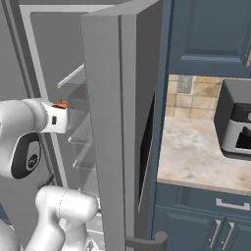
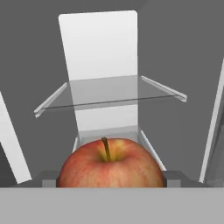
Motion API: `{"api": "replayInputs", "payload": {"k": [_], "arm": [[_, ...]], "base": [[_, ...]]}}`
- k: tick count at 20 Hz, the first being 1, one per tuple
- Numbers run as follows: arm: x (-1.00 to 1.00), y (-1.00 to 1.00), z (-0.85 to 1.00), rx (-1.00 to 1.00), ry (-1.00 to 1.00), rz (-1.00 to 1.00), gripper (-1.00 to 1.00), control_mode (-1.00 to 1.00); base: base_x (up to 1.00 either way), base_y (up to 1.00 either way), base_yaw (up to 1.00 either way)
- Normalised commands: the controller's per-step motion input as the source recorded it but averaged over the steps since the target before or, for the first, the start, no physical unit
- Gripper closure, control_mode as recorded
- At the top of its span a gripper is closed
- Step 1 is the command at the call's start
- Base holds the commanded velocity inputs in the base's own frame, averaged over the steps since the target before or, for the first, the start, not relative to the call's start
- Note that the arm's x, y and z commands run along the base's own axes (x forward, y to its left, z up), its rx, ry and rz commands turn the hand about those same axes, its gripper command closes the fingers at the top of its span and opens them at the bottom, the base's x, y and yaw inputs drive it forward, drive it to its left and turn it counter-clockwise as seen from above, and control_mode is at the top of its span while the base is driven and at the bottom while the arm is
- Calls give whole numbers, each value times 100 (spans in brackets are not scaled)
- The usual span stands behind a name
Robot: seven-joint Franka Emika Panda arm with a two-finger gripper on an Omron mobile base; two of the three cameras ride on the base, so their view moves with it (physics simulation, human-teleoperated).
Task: Retrieve the apple and kiwi from the fridge and place them into the bowl on the dining table.
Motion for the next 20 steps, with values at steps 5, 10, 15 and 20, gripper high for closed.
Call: {"api": "replayInputs", "payload": {"k": [5,10,15,20], "arm": [[0,0,0,0,0,0,100,100],[0,0,0,0,0,0,100,100],[0,0,0,0,0,0,100,100],[0,0,0,0,0,0,100,100]], "base": [[-10,0,0],[-95,5,0],[-100,15,0],[-100,22,0]]}}
